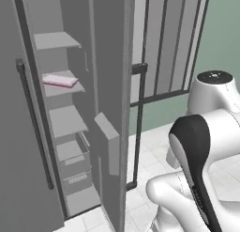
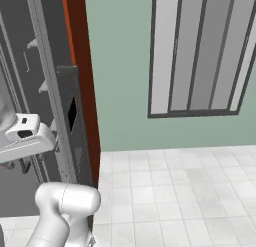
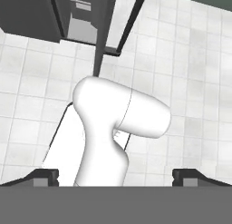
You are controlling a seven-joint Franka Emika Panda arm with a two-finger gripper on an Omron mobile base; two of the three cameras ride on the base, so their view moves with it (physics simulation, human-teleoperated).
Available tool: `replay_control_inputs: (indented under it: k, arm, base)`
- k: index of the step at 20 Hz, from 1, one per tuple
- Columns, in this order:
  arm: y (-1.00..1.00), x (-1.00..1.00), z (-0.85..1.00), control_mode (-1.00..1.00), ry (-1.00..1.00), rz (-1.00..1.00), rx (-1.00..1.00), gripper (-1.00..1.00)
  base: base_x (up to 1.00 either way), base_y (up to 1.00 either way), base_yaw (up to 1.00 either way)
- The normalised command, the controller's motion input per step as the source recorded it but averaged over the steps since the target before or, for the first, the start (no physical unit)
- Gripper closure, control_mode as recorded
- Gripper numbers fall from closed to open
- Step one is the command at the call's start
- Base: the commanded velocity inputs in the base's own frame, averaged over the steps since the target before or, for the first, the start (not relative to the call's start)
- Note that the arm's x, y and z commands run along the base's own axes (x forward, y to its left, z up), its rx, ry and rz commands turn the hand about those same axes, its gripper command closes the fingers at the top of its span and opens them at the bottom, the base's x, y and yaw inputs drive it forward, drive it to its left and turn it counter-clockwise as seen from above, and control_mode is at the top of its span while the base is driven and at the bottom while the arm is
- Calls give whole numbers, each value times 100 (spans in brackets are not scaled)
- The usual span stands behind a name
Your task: The ice cube tray has been filled with water. Take the tray and place it in the freezer to make ice. Close the freezer door after placing the tray.
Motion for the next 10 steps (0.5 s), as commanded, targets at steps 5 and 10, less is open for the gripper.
replay_control_inputs:
  k: [5,10]
  arm:
    - [0,0,0,100,0,0,0,-100]
    - [0,0,0,100,0,0,0,-100]
  base:
    - [0,-90,12]
    - [0,-91,31]
